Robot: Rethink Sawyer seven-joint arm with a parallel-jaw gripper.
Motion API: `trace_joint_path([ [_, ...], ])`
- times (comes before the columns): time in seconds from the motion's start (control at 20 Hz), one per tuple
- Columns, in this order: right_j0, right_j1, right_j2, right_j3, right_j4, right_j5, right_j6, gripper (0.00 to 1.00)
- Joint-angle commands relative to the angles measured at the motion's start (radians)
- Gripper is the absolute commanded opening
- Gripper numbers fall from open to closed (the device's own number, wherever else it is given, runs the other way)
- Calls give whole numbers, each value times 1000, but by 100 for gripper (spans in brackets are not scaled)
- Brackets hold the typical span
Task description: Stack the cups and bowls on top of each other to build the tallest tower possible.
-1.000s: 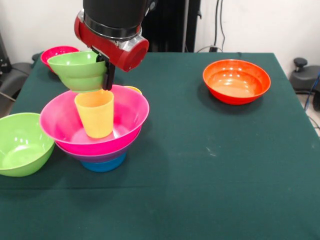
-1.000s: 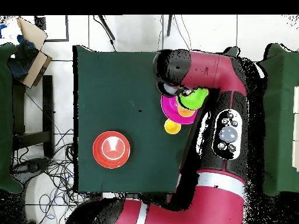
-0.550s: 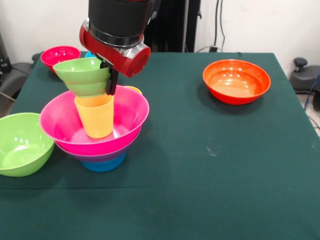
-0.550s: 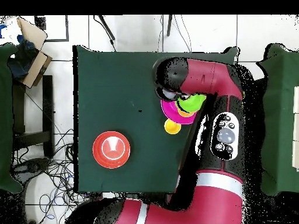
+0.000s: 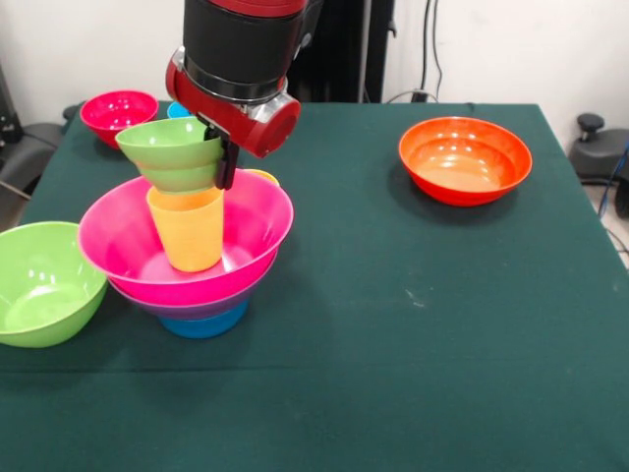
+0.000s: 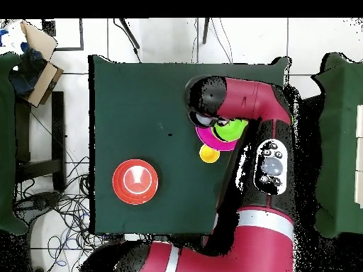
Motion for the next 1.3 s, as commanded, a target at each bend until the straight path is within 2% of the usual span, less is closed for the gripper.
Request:
trace_joint_path([
  [0.05, -14, 7, 100, 89, -51, -24, -157, 0],
  [0.9, -11, 53, 89, 23, -72, 36, -172, 0],
  [1.3, -21, 71, 93, 11, -86, 18, -196, 0],
])
